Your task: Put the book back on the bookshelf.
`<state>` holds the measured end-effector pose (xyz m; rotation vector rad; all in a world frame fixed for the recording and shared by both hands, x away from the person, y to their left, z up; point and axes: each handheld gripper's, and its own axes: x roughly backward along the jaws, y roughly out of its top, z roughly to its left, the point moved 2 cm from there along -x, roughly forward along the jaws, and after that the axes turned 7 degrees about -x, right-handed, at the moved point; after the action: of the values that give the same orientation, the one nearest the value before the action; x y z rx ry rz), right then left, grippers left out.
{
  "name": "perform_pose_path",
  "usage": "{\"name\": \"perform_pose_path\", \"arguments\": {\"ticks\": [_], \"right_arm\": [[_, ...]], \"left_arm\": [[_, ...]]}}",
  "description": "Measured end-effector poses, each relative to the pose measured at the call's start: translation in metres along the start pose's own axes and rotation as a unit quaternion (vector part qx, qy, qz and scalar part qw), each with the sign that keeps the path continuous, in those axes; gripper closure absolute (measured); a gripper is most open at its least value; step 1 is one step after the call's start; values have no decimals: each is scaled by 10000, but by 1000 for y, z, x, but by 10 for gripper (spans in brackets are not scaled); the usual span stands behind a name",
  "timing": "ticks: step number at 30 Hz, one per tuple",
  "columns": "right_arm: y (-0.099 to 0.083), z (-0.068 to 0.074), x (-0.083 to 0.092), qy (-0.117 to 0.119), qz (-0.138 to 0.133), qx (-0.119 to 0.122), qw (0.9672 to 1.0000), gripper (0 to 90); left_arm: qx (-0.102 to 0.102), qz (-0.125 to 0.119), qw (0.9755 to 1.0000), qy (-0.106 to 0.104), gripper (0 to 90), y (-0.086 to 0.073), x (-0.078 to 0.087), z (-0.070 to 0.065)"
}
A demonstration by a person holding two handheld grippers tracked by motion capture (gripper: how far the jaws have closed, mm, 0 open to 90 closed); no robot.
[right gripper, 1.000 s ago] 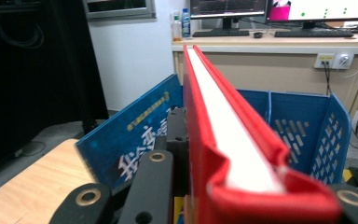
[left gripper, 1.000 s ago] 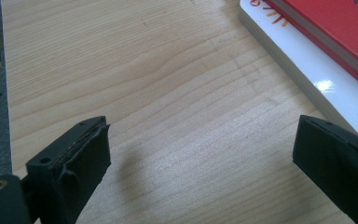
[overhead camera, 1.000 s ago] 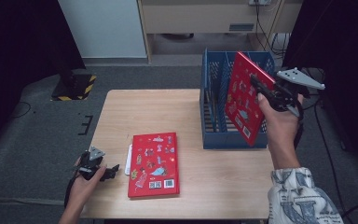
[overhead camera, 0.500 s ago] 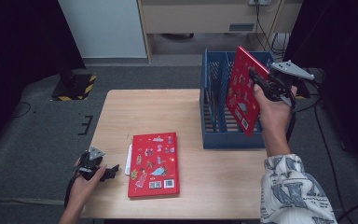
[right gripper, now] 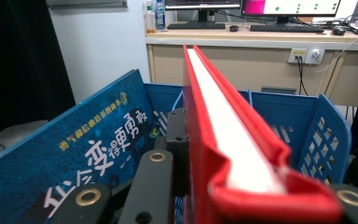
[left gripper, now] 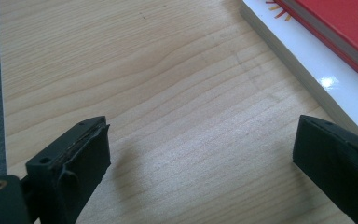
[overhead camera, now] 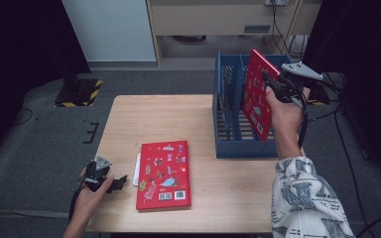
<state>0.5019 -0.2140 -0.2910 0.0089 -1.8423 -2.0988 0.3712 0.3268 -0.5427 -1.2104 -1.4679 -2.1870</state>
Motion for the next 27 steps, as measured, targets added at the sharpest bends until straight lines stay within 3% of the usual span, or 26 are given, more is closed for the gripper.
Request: {"name": "perform_pose_path", "arguments": {"ticks": [8,27], "right_arm": [[-4,-1,-11,-116,-15,-11,9999,797],[-22,-3,-34,-137,-25,-36,9999,797]], "left_arm": [[-4,-16,10000,11,31,0,1,0],[36,-42,10000,18,31,0,1,1]]}}
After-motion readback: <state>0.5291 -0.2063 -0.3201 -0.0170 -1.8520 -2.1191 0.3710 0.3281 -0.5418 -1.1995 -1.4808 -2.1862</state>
